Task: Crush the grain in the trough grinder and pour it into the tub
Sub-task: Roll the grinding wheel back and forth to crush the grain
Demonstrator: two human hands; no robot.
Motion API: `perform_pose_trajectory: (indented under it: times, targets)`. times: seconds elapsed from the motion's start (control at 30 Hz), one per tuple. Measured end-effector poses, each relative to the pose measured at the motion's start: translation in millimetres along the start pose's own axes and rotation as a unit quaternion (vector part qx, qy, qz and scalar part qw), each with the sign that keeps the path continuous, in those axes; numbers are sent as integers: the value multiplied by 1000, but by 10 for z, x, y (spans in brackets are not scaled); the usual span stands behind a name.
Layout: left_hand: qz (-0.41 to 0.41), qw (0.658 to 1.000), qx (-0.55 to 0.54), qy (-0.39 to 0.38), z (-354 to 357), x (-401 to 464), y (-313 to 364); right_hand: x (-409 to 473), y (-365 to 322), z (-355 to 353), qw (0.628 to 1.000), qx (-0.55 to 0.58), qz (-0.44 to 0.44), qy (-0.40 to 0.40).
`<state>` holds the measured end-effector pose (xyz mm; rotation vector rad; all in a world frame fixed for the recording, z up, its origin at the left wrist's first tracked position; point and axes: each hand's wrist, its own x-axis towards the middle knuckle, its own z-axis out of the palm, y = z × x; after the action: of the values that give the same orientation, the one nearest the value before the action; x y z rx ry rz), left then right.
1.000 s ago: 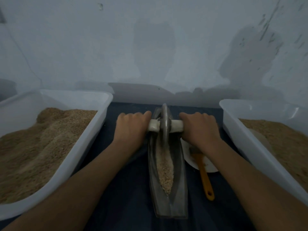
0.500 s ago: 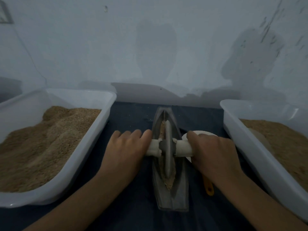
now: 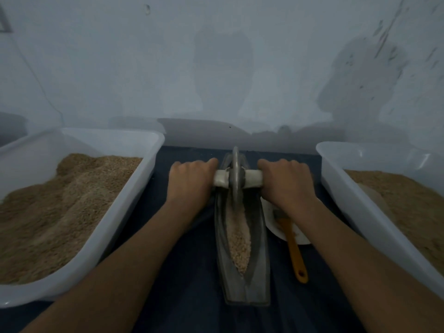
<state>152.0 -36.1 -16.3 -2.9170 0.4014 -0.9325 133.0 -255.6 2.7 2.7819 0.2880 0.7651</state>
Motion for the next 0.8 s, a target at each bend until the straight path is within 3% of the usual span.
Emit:
perform_pose_trajectory:
  times: [0.13,0.47,0.63,0.8]
  targets:
    - [27,998,-53,0,-198,-344,-5,-249,-94,-103,1000,1,16,19]
    - [112,993,-28,29,-580,-848,-10,-909,-54,-370,998,57,-7,24]
    - [59,998,-22,-13,-279,-430,-15,-450,-72,-133,1000,-3,12,27]
    - [15,1000,13,6,-36,-26,-6,-17,-7,89,1000,-12,21,16]
